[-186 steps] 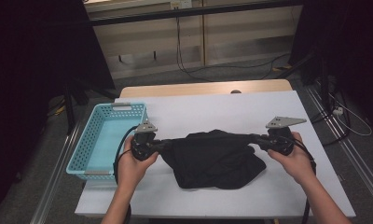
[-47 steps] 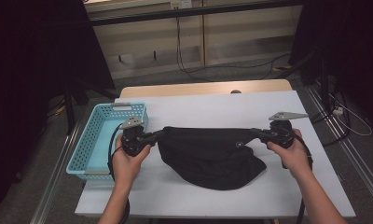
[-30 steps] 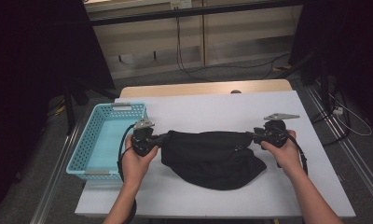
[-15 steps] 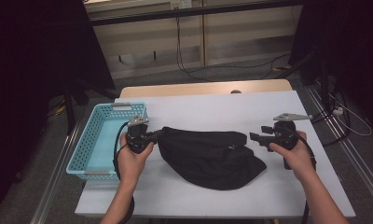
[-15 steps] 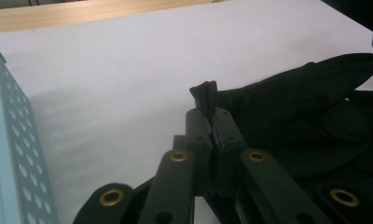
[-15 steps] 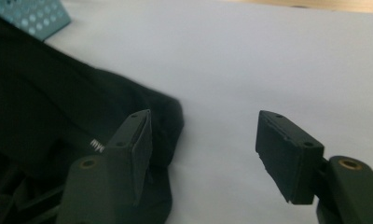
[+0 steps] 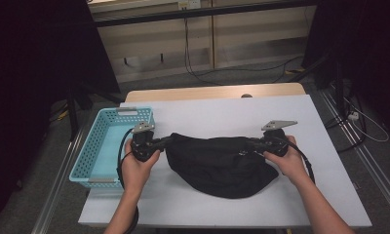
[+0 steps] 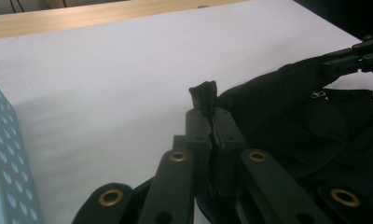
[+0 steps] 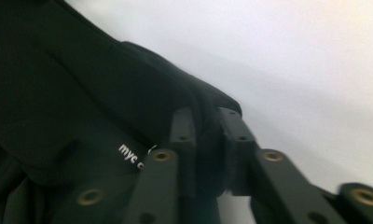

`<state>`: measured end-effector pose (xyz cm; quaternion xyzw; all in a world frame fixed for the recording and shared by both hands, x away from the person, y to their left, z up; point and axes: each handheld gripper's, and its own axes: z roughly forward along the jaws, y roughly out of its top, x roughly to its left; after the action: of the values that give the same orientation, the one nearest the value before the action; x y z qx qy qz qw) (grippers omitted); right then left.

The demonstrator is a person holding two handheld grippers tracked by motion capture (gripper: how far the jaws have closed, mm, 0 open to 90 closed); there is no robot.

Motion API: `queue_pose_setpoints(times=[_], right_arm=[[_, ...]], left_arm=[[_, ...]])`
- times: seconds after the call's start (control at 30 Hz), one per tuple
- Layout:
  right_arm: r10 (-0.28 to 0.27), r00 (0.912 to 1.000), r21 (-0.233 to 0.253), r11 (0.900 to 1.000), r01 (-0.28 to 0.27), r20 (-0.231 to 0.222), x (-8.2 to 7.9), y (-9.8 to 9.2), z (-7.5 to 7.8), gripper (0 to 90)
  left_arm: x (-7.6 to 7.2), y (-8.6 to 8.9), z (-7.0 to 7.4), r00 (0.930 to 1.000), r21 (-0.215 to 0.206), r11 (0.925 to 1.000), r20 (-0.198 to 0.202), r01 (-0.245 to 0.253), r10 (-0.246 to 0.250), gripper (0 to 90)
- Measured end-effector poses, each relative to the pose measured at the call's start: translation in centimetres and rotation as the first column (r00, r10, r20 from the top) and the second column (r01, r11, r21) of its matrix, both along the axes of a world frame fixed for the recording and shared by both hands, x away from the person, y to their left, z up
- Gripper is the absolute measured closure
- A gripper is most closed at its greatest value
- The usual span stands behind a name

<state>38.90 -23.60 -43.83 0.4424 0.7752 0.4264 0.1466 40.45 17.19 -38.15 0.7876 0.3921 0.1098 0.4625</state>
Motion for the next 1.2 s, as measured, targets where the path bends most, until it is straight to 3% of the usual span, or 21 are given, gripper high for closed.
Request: queue_pose_setpoints(times=[0.17,0.33,0.77,1.2], right_arm=[[-0.052,0.9980,0.090,0.995,0.048,0.037,-0.7,-1.6,1.2,85.7],[-0.082,0.9933,0.119,0.990,0.072,0.081,-1.5,-2.8,2.6,85.9],[-0.136,0.9844,0.124,0.985,0.123,0.111,-3.0,-3.8,3.4,85.9],[-0.142,0.9835,0.111,0.985,0.130,0.112,-3.2,-3.7,3.5,85.8]], left_arm=[[0.1,-0.2,0.3,0.9995,-0.018,0.9996,0.026,0.021,-0.021,86.7],[0.1,-0.7,0.4,0.9984,-0.045,0.9978,0.033,0.048,-0.046,86.7],[0.4,-1.9,0.6,0.9965,-0.059,0.9955,0.042,0.074,-0.072,86.7],[0.2,-2.0,0.9,0.9960,-0.064,0.9947,0.044,0.080,-0.078,86.9]])
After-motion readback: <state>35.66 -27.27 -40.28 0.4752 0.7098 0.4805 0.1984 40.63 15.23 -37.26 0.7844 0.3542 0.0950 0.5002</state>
